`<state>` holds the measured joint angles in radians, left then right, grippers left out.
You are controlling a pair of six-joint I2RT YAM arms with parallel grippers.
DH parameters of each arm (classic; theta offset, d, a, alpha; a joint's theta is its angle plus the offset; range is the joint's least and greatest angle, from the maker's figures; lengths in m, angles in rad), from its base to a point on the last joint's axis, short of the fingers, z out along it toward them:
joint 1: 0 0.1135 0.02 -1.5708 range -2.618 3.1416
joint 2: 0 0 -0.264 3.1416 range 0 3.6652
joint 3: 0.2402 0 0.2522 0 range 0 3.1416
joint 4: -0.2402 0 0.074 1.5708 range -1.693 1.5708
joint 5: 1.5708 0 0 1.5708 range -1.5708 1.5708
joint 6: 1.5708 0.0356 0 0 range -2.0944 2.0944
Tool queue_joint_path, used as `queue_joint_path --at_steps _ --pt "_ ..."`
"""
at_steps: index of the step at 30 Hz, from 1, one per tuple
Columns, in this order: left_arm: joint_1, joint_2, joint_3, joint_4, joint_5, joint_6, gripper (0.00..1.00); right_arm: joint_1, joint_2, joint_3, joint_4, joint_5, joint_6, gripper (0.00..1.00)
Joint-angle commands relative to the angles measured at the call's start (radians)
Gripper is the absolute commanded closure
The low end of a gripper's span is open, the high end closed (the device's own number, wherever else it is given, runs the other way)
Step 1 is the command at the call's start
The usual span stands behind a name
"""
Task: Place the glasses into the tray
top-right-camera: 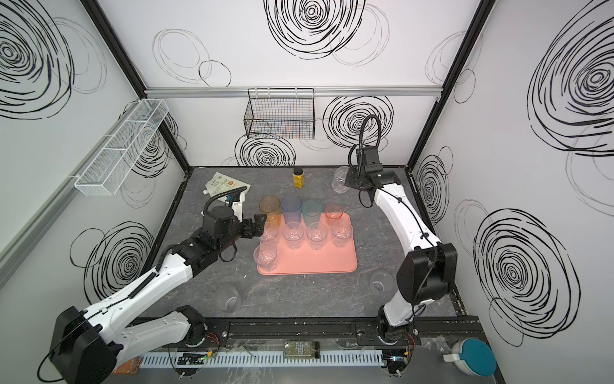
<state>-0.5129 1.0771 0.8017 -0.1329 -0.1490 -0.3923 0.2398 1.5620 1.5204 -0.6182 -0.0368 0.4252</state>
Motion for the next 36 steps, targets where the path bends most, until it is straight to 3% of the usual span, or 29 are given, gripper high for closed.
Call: queue_joint_path --at_steps 1,10,15,21,31,36 --pt "-0.018 -0.030 0.044 -0.113 -0.067 -0.023 0.03 0.091 -0.106 -0.086 -0.049 -0.022 0.001 1.00" --pt "-0.145 -0.155 -0.100 -0.154 -0.118 -0.132 0.02 0.372 -0.213 -0.235 -0.114 -0.117 0.118 1.00" --pt "-0.188 -0.212 -0.143 -0.204 -0.160 -0.167 0.02 0.541 -0.224 -0.290 -0.134 -0.063 0.175 1.00" --pt "-0.191 -0.243 -0.168 -0.217 -0.169 -0.174 0.02 0.605 -0.202 -0.396 -0.067 -0.027 0.215 1.00" --pt "-0.193 -0.240 -0.201 -0.197 -0.156 -0.192 0.03 0.679 -0.051 -0.383 -0.032 0.149 0.248 1.00" --pt "-0.192 -0.242 -0.215 -0.195 -0.161 -0.188 0.03 0.691 -0.015 -0.386 -0.018 0.175 0.247 1.00"
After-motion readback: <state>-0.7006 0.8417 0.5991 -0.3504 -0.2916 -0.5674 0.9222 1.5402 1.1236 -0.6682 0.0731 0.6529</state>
